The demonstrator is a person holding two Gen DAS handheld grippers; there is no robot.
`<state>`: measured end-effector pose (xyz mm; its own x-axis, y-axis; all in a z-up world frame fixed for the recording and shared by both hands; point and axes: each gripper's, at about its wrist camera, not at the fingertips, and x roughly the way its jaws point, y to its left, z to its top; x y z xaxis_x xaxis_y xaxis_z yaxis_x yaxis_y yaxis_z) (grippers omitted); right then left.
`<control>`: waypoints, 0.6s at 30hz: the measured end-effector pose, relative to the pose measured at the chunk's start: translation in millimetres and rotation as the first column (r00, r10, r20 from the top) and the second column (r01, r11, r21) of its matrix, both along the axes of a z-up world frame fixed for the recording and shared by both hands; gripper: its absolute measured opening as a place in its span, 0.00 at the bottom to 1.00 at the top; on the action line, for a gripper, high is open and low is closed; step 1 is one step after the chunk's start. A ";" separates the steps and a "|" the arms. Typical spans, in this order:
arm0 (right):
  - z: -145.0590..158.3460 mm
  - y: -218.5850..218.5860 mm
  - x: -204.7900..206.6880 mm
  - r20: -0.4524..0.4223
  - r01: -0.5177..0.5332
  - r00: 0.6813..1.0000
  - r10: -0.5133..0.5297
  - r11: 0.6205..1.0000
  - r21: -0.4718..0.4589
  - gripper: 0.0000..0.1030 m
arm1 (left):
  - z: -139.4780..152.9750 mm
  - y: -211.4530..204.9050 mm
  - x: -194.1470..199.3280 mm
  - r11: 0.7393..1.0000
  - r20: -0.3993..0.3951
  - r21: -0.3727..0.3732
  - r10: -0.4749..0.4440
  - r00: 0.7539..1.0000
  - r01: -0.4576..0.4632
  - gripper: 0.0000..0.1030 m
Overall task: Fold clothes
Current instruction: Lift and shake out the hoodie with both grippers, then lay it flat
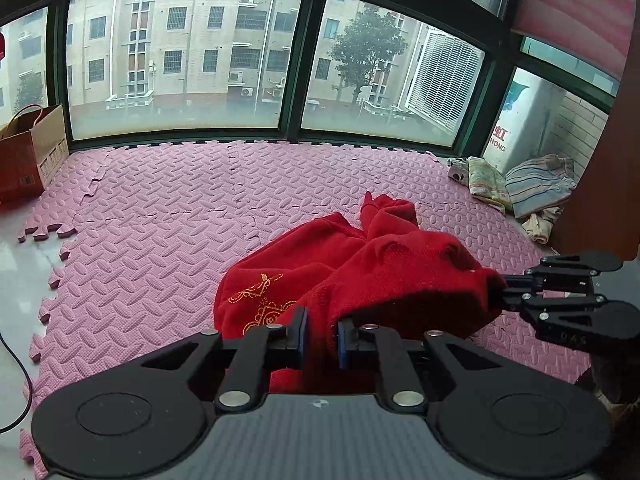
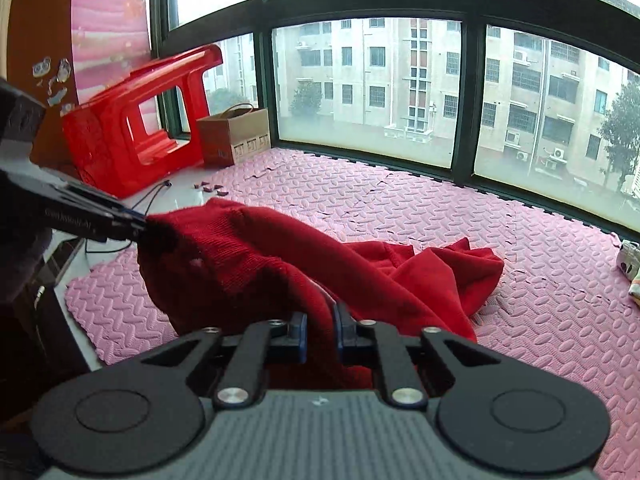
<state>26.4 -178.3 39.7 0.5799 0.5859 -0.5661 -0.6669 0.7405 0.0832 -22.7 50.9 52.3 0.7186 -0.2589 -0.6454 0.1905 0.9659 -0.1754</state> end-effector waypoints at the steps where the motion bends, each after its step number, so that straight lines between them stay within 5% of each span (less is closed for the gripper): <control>1: 7.1 -7.6 -0.7 -0.013 -0.001 1.000 0.002 1.000 0.027 0.11 | 1.8 -1.8 -4.5 1.000 0.003 0.002 -0.020 1.000 0.020 0.16; 6: 11.5 -17.4 -10.1 -0.043 0.002 0.999 -0.001 1.000 0.027 0.12 | 7.8 -11.9 -26.5 0.993 0.007 0.018 -0.118 0.993 0.117 0.16; 10: 9.1 -20.0 -18.8 -0.060 0.005 0.998 -0.005 1.000 0.002 0.37 | -4.5 -22.4 -37.0 0.983 -0.042 0.058 -0.170 0.985 0.172 0.16; 18: -11.3 -3.5 -40.5 -0.070 -0.022 0.997 0.016 0.996 -0.084 0.60 | -26.3 -32.9 -45.5 0.980 -0.112 0.055 -0.186 0.976 0.193 0.19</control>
